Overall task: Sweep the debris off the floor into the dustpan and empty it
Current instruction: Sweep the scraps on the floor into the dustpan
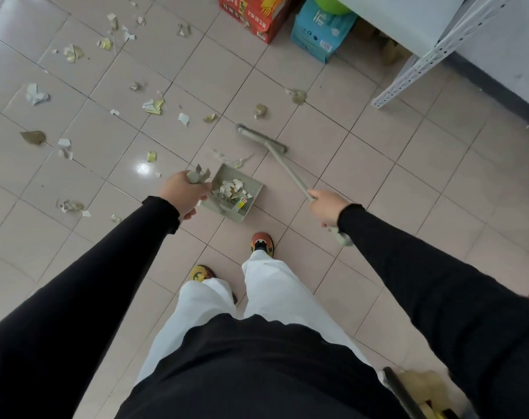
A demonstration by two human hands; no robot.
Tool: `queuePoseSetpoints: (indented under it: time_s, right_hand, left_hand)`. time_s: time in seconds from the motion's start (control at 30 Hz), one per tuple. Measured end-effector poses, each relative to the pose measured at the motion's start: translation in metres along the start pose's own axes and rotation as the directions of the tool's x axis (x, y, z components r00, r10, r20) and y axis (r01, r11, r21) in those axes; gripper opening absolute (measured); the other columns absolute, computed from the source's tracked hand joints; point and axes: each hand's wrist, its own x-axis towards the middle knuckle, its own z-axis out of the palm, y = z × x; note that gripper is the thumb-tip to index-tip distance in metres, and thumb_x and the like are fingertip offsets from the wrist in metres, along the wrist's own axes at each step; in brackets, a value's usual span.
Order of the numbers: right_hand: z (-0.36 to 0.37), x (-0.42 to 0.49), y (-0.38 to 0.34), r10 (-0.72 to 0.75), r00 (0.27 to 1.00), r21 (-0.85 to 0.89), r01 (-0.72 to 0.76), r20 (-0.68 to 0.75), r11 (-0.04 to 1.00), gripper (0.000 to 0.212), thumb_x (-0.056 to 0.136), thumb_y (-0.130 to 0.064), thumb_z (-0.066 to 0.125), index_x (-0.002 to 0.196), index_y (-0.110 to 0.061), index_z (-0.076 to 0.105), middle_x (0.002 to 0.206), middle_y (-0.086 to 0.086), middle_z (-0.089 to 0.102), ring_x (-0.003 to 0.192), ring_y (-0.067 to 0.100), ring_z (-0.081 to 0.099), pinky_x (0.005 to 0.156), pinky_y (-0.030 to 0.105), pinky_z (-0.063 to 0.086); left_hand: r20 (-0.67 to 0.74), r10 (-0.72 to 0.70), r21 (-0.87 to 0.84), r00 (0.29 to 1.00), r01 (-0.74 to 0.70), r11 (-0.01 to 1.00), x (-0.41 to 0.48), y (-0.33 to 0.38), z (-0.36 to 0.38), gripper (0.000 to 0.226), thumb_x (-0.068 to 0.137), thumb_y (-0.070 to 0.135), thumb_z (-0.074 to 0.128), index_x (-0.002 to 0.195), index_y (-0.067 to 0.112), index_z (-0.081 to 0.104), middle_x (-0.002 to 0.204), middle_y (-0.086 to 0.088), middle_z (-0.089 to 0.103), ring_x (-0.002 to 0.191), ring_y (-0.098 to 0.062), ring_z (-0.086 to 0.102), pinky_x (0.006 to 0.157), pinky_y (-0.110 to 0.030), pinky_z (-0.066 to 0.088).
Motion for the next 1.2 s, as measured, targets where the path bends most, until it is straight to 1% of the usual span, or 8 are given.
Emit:
queuePoseSetpoints:
  time_s: [0.17,0.33,0.47,0.57,0.67,0.8,1.0,1.2]
  right_hand:
    - [0.011,0.003,-0.01,-0.011,0.994,-0.213,0.034,0.108,0.976,0.051,0.098,-0.003,0.041,0.149,-0.008,0.04,0.102,0.012,0.052,0.056,0.014,0.047,0.05,0.024,0.042]
    - [-0.004,-0.051,0.039,0.039,0.983,-0.216,0.0,0.179,0.977,0.056,0.097,-0.01,0.036,0.15,-0.027,0.042,0.081,0.002,0.053,0.05,0.018,0.047,0.039,0.021,0.038]
    - [-0.004,-0.083,0.051,0.024,0.989,-0.183,0.003,0.145,0.983,0.052,0.1,-0.019,0.036,0.15,-0.033,0.041,0.083,-0.007,0.053,0.055,0.018,0.051,0.048,0.027,0.044]
    - [0.012,-0.055,0.027,-0.044,0.997,-0.186,0.056,0.067,0.981,0.052,0.098,-0.012,0.035,0.146,-0.029,0.046,0.085,0.004,0.059,0.059,0.025,0.055,0.051,0.032,0.048]
    - [0.031,-0.021,-0.001,-0.038,0.996,-0.28,0.058,0.077,0.958,0.052,0.096,-0.005,0.034,0.146,-0.017,0.044,0.115,0.019,0.064,0.077,0.032,0.058,0.066,0.04,0.056]
    - [0.046,-0.024,0.003,0.014,0.988,-0.38,0.045,0.151,0.924,0.057,0.097,-0.004,0.035,0.152,-0.019,0.037,0.111,0.02,0.063,0.066,0.027,0.055,0.056,0.032,0.048]
    - [0.054,-0.11,0.05,0.062,0.989,-0.238,-0.029,0.135,0.971,0.052,0.1,-0.021,0.032,0.148,-0.04,0.04,0.084,0.0,0.059,0.057,0.019,0.049,0.046,0.024,0.042]
    - [0.131,-0.127,0.027,0.0,1.0,0.001,0.0,0.03,1.0,0.053,0.102,-0.024,0.036,0.153,-0.038,0.033,0.085,-0.007,0.054,0.053,0.016,0.046,0.047,0.028,0.043]
  left_hand:
    - [-0.05,-0.042,-0.075,0.998,0.038,0.996,-0.006,-0.011,-0.001,0.025,0.1,0.02,0.055,0.118,0.004,0.059,0.097,-0.014,0.065,0.049,-0.016,0.042,0.039,-0.02,0.036]
    - [-0.063,-0.065,-0.117,0.996,0.058,0.992,-0.008,-0.017,-0.002,0.024,0.101,0.019,0.054,0.12,0.004,0.058,0.096,-0.014,0.063,0.05,-0.016,0.041,0.036,-0.018,0.036]
    - [-0.067,-0.059,-0.121,0.996,0.051,0.991,-0.01,-0.02,-0.002,0.024,0.1,0.018,0.055,0.119,0.004,0.059,0.097,-0.015,0.062,0.05,-0.016,0.042,0.039,-0.02,0.037]
    - [-0.064,-0.063,-0.095,0.996,0.057,0.994,-0.011,-0.024,-0.002,0.027,0.1,0.019,0.055,0.122,0.004,0.059,0.098,-0.014,0.063,0.051,-0.015,0.043,0.036,-0.018,0.038]
    - [-0.067,-0.067,-0.086,0.996,0.062,0.994,-0.013,-0.031,-0.002,0.032,0.1,0.02,0.055,0.127,0.005,0.058,0.099,-0.013,0.065,0.05,-0.015,0.043,0.034,-0.017,0.038]
    - [-0.075,-0.066,-0.077,0.995,0.06,0.995,-0.015,-0.041,-0.005,0.026,0.099,0.021,0.055,0.12,0.006,0.06,0.099,-0.014,0.067,0.05,-0.016,0.043,0.036,-0.018,0.038]
    - [-0.038,-0.013,-0.031,0.999,0.012,0.999,-0.026,-0.078,-0.021,0.02,0.098,0.02,0.057,0.114,0.008,0.061,0.1,-0.017,0.065,0.051,-0.017,0.045,0.036,-0.02,0.041]
    - [-0.009,0.046,-0.026,0.999,-0.047,0.999,-0.046,-0.149,-0.065,0.014,0.097,0.016,0.055,0.109,0.011,0.061,0.095,-0.017,0.06,0.051,-0.019,0.045,0.043,-0.024,0.041]
